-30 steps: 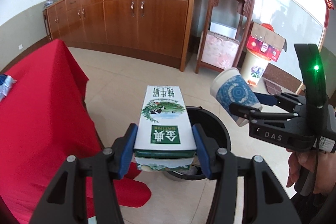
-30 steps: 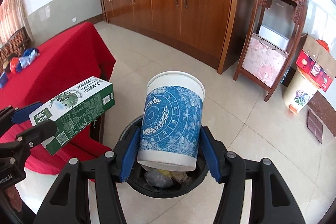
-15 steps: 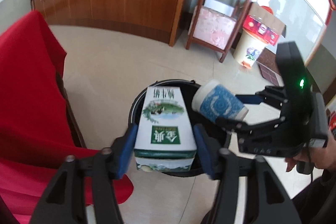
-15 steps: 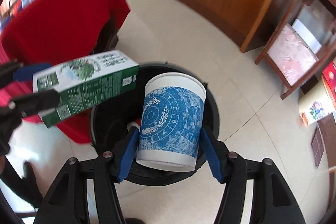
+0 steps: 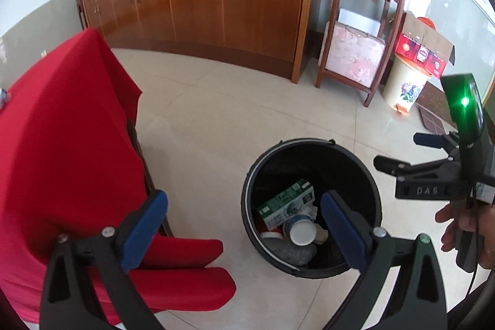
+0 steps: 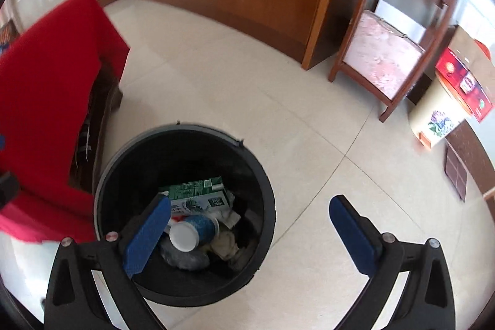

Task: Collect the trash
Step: 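Move both grippers back toward the table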

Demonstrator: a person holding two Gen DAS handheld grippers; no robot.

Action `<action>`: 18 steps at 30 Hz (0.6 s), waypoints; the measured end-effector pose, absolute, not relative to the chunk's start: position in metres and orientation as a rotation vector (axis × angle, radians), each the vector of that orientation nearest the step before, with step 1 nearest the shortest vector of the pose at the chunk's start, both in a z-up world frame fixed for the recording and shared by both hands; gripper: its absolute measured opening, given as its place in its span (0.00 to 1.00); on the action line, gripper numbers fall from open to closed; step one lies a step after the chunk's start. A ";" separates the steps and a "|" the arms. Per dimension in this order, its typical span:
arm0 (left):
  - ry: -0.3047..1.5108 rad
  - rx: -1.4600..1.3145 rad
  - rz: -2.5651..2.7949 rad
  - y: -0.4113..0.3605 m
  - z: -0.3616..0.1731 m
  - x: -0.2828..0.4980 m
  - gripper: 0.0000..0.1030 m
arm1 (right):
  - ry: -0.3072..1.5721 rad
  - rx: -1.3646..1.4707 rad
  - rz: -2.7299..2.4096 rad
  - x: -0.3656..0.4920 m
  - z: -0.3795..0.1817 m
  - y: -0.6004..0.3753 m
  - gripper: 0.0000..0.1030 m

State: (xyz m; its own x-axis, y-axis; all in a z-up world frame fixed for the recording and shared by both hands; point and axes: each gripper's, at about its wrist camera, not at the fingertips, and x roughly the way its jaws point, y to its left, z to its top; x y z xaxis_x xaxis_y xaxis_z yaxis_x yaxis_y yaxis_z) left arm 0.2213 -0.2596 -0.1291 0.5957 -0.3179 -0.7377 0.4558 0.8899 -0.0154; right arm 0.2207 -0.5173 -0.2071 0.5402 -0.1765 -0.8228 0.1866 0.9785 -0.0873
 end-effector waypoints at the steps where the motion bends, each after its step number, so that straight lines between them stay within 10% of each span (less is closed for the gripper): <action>1: 0.804 0.182 -0.450 -0.259 -0.124 0.219 0.99 | 0.967 0.012 -0.221 0.221 -0.204 -0.515 1.00; 18: 0.678 0.149 -0.377 -0.230 -0.071 0.214 1.00 | 0.826 -0.014 -0.174 0.205 -0.134 -0.464 1.00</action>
State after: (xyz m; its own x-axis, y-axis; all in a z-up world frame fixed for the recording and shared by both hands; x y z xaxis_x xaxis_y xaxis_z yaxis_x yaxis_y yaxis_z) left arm 0.2136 -0.2301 -0.0709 0.7140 -0.2914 -0.6366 0.3872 0.9219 0.0124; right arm 0.2051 -0.4640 -0.1338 0.6641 -0.1599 -0.7303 0.1488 0.9856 -0.0805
